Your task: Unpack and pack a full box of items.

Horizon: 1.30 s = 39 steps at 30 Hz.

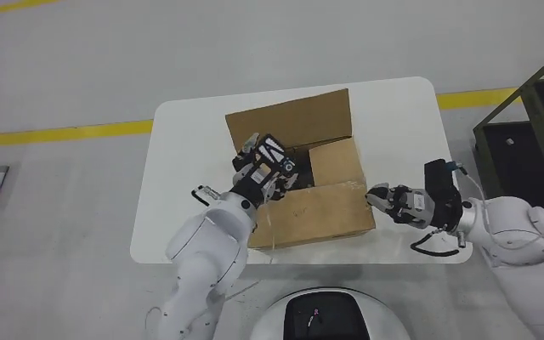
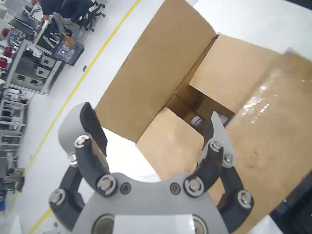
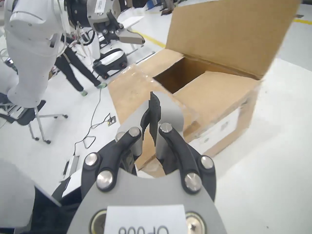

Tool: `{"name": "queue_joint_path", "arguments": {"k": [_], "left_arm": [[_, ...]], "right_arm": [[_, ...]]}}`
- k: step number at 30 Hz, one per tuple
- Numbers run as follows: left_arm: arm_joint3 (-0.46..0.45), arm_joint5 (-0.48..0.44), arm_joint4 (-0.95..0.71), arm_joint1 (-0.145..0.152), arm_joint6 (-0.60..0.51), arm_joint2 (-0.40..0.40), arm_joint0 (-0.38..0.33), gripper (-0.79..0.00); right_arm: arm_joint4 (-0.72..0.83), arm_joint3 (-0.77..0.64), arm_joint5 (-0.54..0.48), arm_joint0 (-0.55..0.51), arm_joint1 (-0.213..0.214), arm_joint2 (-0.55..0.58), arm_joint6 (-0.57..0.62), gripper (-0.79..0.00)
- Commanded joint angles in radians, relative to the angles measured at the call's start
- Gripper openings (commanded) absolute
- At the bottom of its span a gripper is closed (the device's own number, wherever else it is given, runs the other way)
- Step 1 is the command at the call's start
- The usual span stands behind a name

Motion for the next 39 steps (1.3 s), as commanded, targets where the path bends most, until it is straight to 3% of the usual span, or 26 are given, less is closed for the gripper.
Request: {"name": "queue_joint_path", "arguments": {"k": [1,8,13,17,22,24,25,26,39], "left_arm": [[-0.047,-0.024,-0.06,0.006,0.01,-0.034,0.062,0.0],[-0.143,-0.054,-0.156,0.021,0.064,-0.122,0.202,0.0],[-0.143,-0.054,-0.156,0.021,0.064,-0.122,0.202,0.0],[-0.143,-0.054,-0.156,0.021,0.064,-0.122,0.202,0.0],[-0.143,-0.054,-0.156,0.021,0.064,-0.122,0.202,0.0],[-0.143,-0.054,-0.156,0.021,0.064,-0.122,0.202,0.0],[-0.143,-0.054,-0.156,0.021,0.064,-0.122,0.202,0.0],[-0.143,-0.054,-0.156,0.021,0.064,-0.122,0.202,0.0],[-0.143,-0.054,-0.156,0.021,0.064,-0.122,0.202,0.0]], "right_arm": [[0.022,0.0,-0.025,0.006,0.006,-0.008,0.041,-0.785],[0.022,0.0,-0.025,0.006,0.006,-0.008,0.041,-0.785],[0.0,-0.012,0.007,0.005,0.007,-0.007,0.036,-0.785],[0.025,0.012,0.133,0.035,0.009,0.009,0.008,-0.785],[0.09,0.08,0.264,0.118,0.015,0.0,0.06,-0.785],[0.127,0.112,0.292,0.154,0.015,-0.023,0.1,-0.683],[0.133,0.123,0.297,0.175,0.016,-0.034,0.12,-0.708],[0.14,0.138,0.301,0.191,0.016,-0.046,0.136,-0.785],[0.123,0.237,0.305,0.302,0.014,-0.169,0.193,-0.785]]}}
